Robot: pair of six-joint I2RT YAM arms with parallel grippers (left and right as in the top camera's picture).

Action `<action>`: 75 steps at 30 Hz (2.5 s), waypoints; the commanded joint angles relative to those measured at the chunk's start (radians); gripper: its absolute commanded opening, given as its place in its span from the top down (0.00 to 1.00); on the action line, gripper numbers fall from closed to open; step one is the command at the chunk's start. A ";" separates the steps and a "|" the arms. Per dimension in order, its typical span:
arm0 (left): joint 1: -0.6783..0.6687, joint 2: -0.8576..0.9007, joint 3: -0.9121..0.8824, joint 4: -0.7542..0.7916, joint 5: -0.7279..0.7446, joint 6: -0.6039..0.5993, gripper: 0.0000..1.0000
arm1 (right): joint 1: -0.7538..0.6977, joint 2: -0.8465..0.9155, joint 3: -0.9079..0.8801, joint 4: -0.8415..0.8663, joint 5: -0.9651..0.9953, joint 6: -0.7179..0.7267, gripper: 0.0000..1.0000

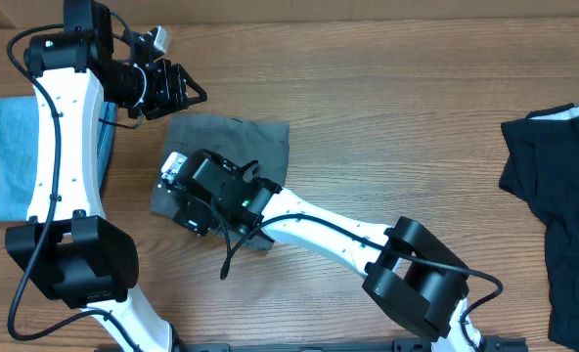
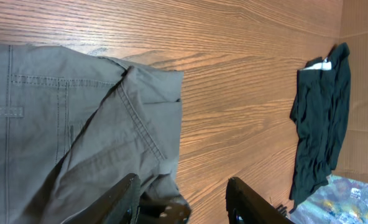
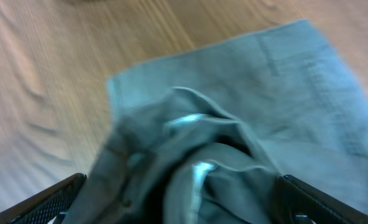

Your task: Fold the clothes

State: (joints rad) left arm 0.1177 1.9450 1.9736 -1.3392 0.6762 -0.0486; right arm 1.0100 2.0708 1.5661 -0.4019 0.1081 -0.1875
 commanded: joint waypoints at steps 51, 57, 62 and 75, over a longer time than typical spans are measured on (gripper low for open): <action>-0.503 -0.015 -0.012 -0.211 -0.560 -0.215 0.57 | -0.990 -0.442 0.150 -0.913 -0.062 0.585 0.00; -0.540 -0.015 -0.073 -0.207 -0.686 -0.293 0.46 | -0.990 -0.442 0.150 -0.913 -0.062 0.585 0.00; -0.547 -0.014 -0.171 -0.159 -0.711 -0.303 0.46 | -0.990 -0.442 0.150 -0.913 -0.062 0.585 0.00; -0.543 -0.013 -0.333 -0.026 -0.789 -0.304 0.86 | -0.990 -0.442 0.150 -0.913 -0.062 0.585 0.00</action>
State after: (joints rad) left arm -0.4240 1.9450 1.6451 -1.3663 -0.0502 -0.3462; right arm 0.0212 1.6260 1.7199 -1.3190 0.0509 0.3920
